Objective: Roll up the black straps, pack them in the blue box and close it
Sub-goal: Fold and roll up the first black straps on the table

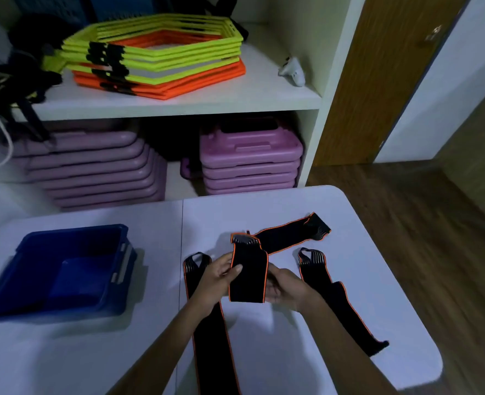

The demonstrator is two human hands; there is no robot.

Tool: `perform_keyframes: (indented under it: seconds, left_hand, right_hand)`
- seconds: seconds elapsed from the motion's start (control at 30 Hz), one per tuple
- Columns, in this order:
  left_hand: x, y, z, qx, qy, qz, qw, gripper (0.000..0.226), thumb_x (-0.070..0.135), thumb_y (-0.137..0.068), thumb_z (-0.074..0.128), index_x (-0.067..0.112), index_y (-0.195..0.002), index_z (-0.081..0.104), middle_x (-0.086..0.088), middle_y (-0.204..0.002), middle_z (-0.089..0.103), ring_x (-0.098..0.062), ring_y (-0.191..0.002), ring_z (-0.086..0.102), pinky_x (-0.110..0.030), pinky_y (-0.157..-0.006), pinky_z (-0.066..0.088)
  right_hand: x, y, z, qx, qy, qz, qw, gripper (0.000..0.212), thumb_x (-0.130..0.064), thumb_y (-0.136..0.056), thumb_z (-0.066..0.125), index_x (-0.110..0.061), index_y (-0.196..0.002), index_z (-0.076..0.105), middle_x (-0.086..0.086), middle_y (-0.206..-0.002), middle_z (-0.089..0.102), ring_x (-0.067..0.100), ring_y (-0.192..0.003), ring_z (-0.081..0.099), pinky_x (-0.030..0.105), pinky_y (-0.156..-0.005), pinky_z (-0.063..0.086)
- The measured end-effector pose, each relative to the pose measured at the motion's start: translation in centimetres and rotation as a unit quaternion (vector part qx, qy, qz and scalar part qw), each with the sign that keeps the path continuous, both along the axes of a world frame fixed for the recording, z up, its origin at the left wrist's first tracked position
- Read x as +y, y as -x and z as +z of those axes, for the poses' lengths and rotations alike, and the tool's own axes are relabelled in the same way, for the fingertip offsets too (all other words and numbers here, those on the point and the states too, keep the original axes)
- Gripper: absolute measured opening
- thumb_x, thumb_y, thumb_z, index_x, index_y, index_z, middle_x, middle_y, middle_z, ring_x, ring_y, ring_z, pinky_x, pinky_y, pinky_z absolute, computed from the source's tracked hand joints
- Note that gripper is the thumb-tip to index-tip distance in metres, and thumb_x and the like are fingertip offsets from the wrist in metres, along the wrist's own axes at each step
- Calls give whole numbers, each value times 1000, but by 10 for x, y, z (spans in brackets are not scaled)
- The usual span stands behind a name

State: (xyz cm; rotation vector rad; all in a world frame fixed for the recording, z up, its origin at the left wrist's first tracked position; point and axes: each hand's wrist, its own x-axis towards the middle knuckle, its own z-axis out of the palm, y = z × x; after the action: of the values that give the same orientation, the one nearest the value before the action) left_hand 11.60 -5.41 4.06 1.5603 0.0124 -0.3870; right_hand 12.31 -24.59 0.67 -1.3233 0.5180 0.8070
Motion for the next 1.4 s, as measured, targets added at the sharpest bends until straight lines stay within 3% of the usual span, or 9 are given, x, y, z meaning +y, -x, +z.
perform_keyframes:
  seconds: [0.2,0.3,0.47,0.6,0.87,1.03,1.23,1.33,1.4]
  left_hand:
    - [0,10,4,-10,-18,-12,1000,34,15,-91,60,24,-123,57,-4,-112,70,-15,-105,66,-25,-88,52]
    - [-3,14,7,-22,-27,-9,999,36,18,-91,60,24,-126,56,-1,-111,71,-14,-105,66,-31,-93,51]
    - [-15,22,12,-66,-24,53,996,34,15,-90,61,29,-121,57,1,-100,74,-12,-97,69,-28,-88,53]
    - [-20,32,10,-67,-14,91,994,36,16,-89,62,34,-120,56,-1,-90,74,-10,-89,69,-18,-75,49]
    - [-20,44,26,-118,-2,183,976,39,17,-91,58,36,-123,49,19,-74,66,1,-82,64,-6,-79,44]
    - [-9,53,27,-107,22,197,974,44,18,-91,59,33,-130,47,4,-79,62,-8,-82,64,-17,-80,50]
    - [11,77,21,-91,7,242,966,29,10,-96,48,33,-108,61,-1,-105,69,-14,-100,66,-22,-86,50]
    - [34,85,10,-73,-44,267,960,31,10,-97,44,34,-97,64,-5,-99,68,-20,-93,66,-34,-84,52]
    - [47,96,1,-44,-45,261,963,25,9,-97,45,27,-96,63,-3,-90,69,-14,-81,66,-28,-74,53]
  right_hand:
    - [6,-12,33,-94,27,-122,988,26,-48,-86,53,-24,-88,62,4,-80,55,19,-74,41,30,-59,28]
    - [4,-17,53,-141,-43,-173,974,29,-33,-98,46,-19,-84,67,0,-72,63,14,-63,53,27,-59,36]
    - [8,-15,68,-245,22,-167,955,12,-8,-91,58,-8,-95,70,3,-83,73,18,-80,67,29,-70,53]
    - [11,-24,80,-249,19,-203,947,15,-3,-87,63,-2,-101,67,10,-83,71,21,-76,68,30,-67,54]
    - [26,-64,131,-283,36,-177,942,11,-5,-81,71,-14,-85,66,18,-88,70,28,-80,66,40,-78,54]
    - [62,-92,164,-280,-67,-179,941,14,2,-83,66,-11,-83,62,6,-72,70,15,-64,68,26,-62,58]
    - [105,-108,153,-231,-117,-170,951,15,6,-83,64,-9,-84,62,8,-77,68,17,-67,66,25,-63,60]
    - [120,-111,119,-188,-121,-176,959,16,7,-83,63,-9,-84,62,9,-75,68,18,-68,64,25,-68,58]
    - [127,-107,92,-163,-101,-161,968,14,6,-82,64,-8,-86,63,11,-77,66,19,-66,61,26,-65,56]
